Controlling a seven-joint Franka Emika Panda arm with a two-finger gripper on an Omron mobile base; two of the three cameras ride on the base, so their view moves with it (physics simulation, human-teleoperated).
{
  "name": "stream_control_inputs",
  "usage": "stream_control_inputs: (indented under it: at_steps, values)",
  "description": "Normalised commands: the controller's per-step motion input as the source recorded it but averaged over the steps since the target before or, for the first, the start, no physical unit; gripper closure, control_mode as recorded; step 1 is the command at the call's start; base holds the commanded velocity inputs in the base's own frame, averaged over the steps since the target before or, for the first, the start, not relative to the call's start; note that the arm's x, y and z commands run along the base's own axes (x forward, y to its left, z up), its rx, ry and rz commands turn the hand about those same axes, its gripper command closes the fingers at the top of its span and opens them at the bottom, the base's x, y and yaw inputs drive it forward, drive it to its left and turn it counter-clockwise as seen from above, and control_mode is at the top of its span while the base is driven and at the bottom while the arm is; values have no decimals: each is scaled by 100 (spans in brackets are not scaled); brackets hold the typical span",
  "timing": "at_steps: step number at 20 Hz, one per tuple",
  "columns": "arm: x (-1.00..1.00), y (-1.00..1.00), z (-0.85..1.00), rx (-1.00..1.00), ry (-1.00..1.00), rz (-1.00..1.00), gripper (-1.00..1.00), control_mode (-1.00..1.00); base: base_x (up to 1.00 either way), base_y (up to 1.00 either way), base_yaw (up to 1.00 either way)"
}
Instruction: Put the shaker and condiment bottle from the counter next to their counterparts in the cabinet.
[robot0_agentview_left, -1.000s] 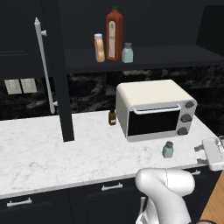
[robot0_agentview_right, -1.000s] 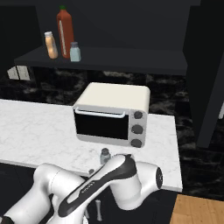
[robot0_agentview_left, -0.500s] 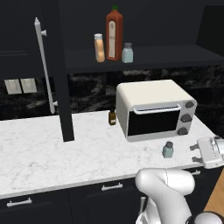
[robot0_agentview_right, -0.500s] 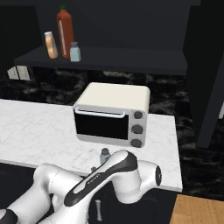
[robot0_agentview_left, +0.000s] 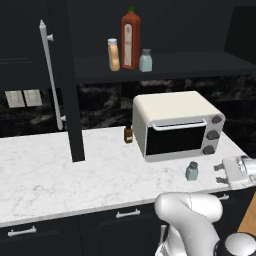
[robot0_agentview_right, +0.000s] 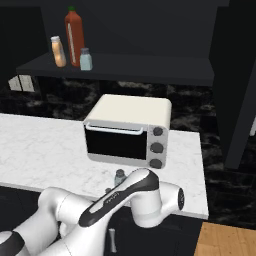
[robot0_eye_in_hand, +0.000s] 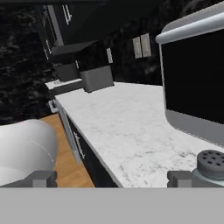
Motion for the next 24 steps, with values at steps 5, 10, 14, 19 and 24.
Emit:
stream_control_inputs:
  at_steps: [5,10,14,19,24]
  values:
    - [22,0,-7,3,9,0,-100,-100,0,0,0]
    - [16,0,-5,5,5,0,-100,-100,0,0,0]
    - [17,0,-18,3,1,0,-100,-100,0,0,0]
    - [13,0,-14,3,0,0,-100,-100,0,0,0]
    - [5,-6,-4,5,0,0,-100,-100,0,0,0]
